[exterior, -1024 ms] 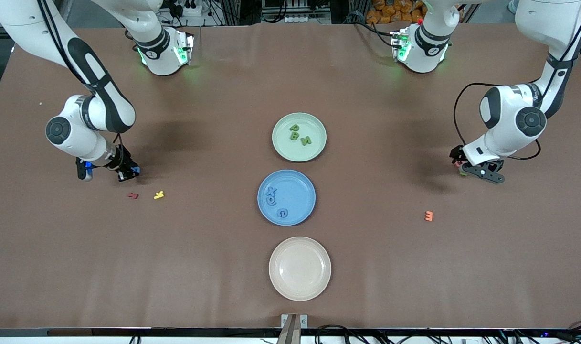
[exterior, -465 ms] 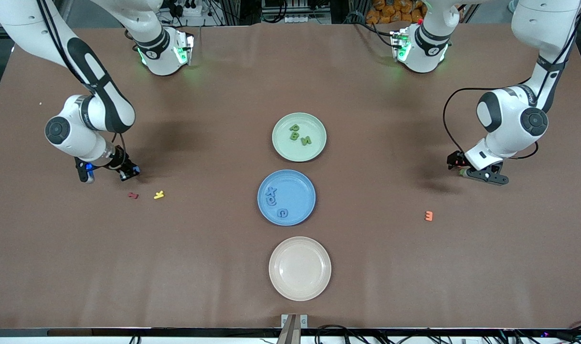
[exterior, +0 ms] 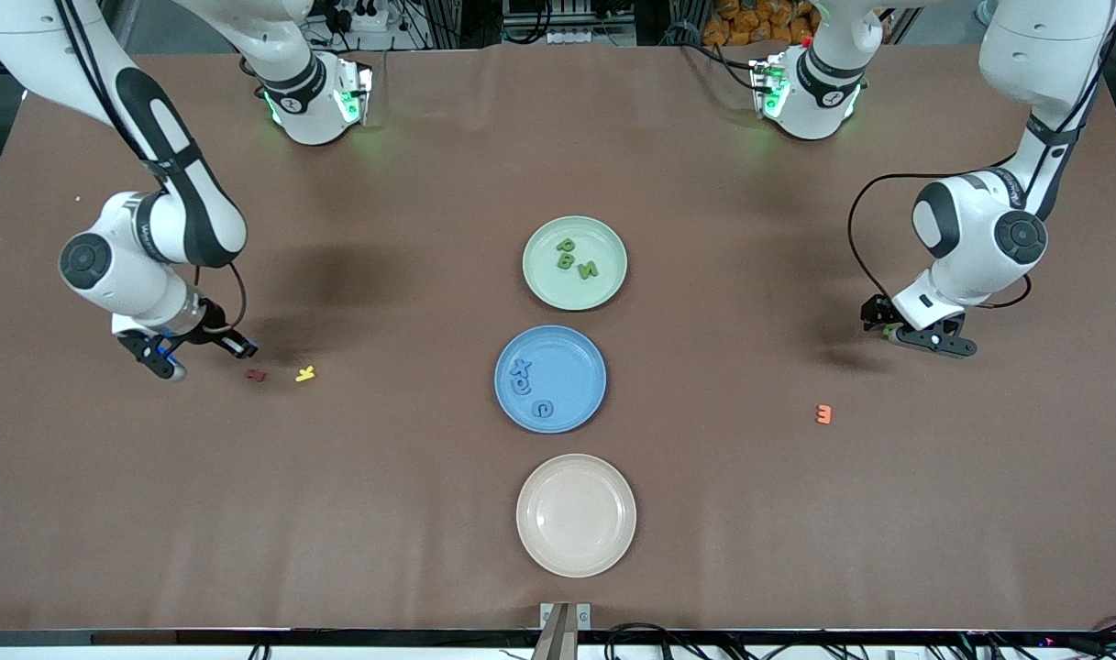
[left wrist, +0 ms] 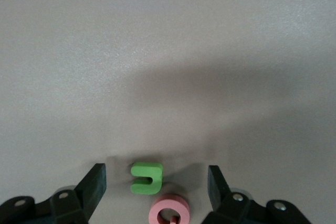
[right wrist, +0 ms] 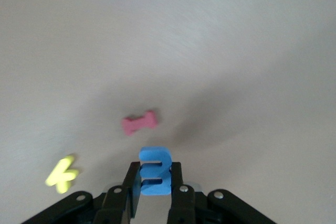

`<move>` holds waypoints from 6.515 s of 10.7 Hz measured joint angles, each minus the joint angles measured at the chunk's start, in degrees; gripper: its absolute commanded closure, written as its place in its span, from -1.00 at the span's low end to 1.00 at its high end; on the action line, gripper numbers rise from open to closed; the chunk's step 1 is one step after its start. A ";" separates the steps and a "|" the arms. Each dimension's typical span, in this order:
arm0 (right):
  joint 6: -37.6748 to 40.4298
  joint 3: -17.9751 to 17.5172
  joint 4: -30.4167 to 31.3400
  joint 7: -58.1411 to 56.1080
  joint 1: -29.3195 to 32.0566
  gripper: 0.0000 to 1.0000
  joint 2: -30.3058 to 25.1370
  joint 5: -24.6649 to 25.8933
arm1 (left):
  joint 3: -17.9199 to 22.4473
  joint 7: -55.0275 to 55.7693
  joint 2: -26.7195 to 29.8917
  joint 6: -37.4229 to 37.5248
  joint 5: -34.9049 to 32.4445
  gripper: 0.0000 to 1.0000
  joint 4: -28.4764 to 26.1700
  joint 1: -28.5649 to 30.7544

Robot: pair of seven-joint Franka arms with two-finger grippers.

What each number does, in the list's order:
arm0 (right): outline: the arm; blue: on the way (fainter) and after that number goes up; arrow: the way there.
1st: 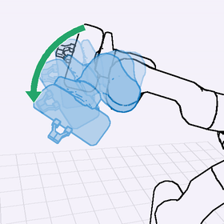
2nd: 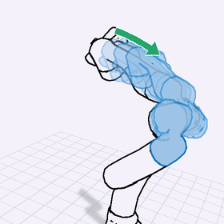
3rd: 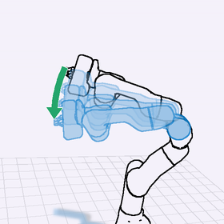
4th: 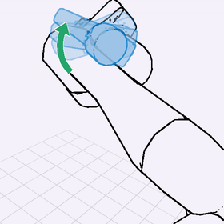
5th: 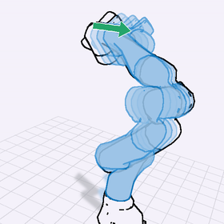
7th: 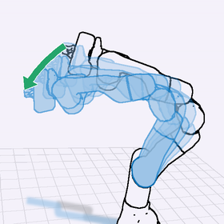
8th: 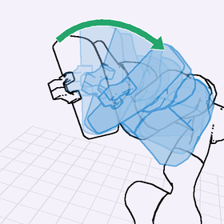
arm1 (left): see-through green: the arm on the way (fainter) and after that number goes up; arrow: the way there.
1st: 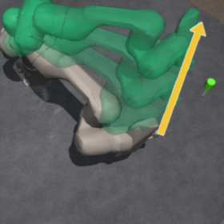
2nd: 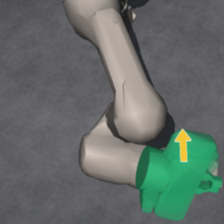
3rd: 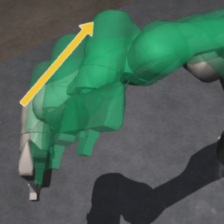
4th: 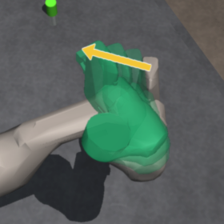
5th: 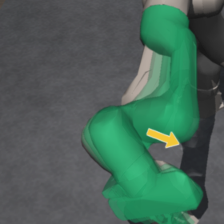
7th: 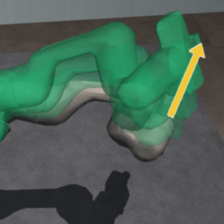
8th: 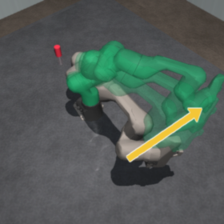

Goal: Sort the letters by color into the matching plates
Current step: 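Grasp blue E with the right gripper while the left gripper grasps green u, then carry E to the blue plate with the right gripper and release, then carry green u to the green plate with the left gripper, then release u onto the green plate and withdraw the left gripper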

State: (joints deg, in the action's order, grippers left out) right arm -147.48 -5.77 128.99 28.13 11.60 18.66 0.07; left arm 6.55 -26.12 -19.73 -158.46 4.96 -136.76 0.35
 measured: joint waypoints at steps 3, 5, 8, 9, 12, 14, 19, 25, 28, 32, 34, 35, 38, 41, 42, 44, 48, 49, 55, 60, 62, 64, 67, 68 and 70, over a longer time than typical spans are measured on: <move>7.96 -3.28 -9.11 -7.35 -2.74 0.88 -0.16 0.02 | 0.25 0.00 -0.07 0.00 0.00 -0.57 0.01 0.03; 9.94 -5.14 -13.19 -7.92 -7.52 0.88 0.20 0.03 | 1.05 -1.32 -0.12 0.00 0.00 -0.43 -0.02 0.11; 10.95 -5.56 -17.00 -8.61 -15.27 0.88 2.84 1.59 | 1.35 -2.04 -0.19 0.00 0.00 -0.36 -0.10 0.36; 10.95 -5.61 -18.62 -8.76 -17.71 0.88 4.50 2.37 | 1.35 -2.04 -0.21 0.00 0.00 -0.30 -0.12 0.37; 10.96 -5.64 -25.49 -8.92 -25.42 0.89 10.10 3.17 | 1.36 -2.05 -0.36 0.00 0.00 -0.26 -0.17 0.38; 11.13 -5.64 -30.81 -8.87 -30.18 0.89 14.07 3.28 | 1.36 -2.07 -0.68 0.00 0.00 0.03 -0.14 0.39; 11.16 -5.90 -39.17 -8.84 -36.73 0.86 21.98 3.36 | 1.33 -2.29 -0.59 0.07 0.00 1.00 0.17 0.31; 11.18 -7.50 -41.61 -8.98 -38.21 -1.00 23.74 3.42 | 0.56 -3.38 -0.64 -0.03 0.00 1.00 0.78 -0.17; 11.36 -7.09 -42.54 -12.47 -37.00 -1.00 23.68 4.05 | -0.85 0.39 -0.13 1.56 0.01 1.00 3.08 -3.32; 16.93 -4.20 -43.71 -20.42 -30.23 -1.00 22.45 4.85 | -6.34 16.22 1.45 12.37 -0.93 1.00 8.12 -6.80; 18.58 -1.36 -44.02 -25.48 -26.42 -1.00 21.31 4.95 | -11.35 29.71 1.94 17.53 -6.43 1.00 10.79 -7.84; 19.35 -0.41 -44.09 -27.89 -24.20 -1.00 20.51 4.95 | -14.13 36.40 1.98 18.96 -8.30 1.00 11.55 -8.31; 24.14 0.26 -44.39 -34.33 -15.59 -1.00 17.01 4.96 | -21.63 50.52 1.97 21.54 -9.17 1.00 12.19 -9.77; 32.03 2.19 -44.48 -35.25 -12.34 -1.00 12.46 4.96 | -29.34 65.15 1.96 21.92 -9.22 1.00 12.51 -11.56; 36.37 3.27 -44.71 -35.24 -12.00 -1.00 10.07 4.96 | -31.56 69.12 1.93 22.21 -9.23 1.00 12.78 -12.46; 45.42 4.71 -45.41 -35.24 -10.64 -1.00 3.77 4.94 | -35.58 74.45 1.80 22.42 -9.23 1.00 13.13 -13.29; 59.76 6.65 -45.56 -35.24 -9.41 -1.00 -9.56 4.92 | -38.42 83.47 0.68 22.47 -9.29 1.00 15.43 -18.76; 62.73 6.90 -45.54 -35.24 -9.27 -1.00 -12.03 4.92 | -38.64 85.59 0.30 22.47 -9.60 1.00 15.88 -20.46; 67.63 7.18 -45.04 -34.78 -8.93 -1.00 -20.53 2.83 | -38.67 93.84 -6.57 22.47 -15.27 -0.28 20.67 -24.97; 54.76 7.06 -38.99 -28.22 -9.00 -1.00 -20.28 1.67 | -38.46 93.83 -7.63 22.47 -15.44 -1.00 22.99 -24.84; 54.36 7.28 -38.67 -25.63 -9.92 -1.00 -20.27 1.58 | -38.31 93.55 -7.35 22.47 -15.79 -1.00 24.46 -23.74; 54.20 8.89 -38.77 -23.42 -11.66 -1.00 -20.28 1.58 | -38.19 89.08 -5.47 23.15 -16.28 -1.00 25.80 -20.14; 55.25 10.32 -39.21 -22.88 -11.99 -1.00 -20.28 1.56 | -38.08 79.76 -0.59 25.53 -16.31 -1.00 26.15 -12.58; 55.47 10.50 -39.31 -22.87 -11.99 -1.00 -20.28 1.56 | -38.07 77.25 0.58 27.21 -16.31 -1.00 26.16 -10.14; 56.21 10.57 -39.80 -22.84 -12.06 -1.00 -20.28 1.55 | -38.00 71.38 2.37 29.91 -16.32 -1.00 26.16 -5.91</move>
State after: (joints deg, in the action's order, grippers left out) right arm -91.27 4.79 89.19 5.29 -0.46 -1.62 1.62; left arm -31.46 45.26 -17.36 -128.54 -11.37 -110.60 -5.56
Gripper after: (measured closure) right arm 0.000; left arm 0.000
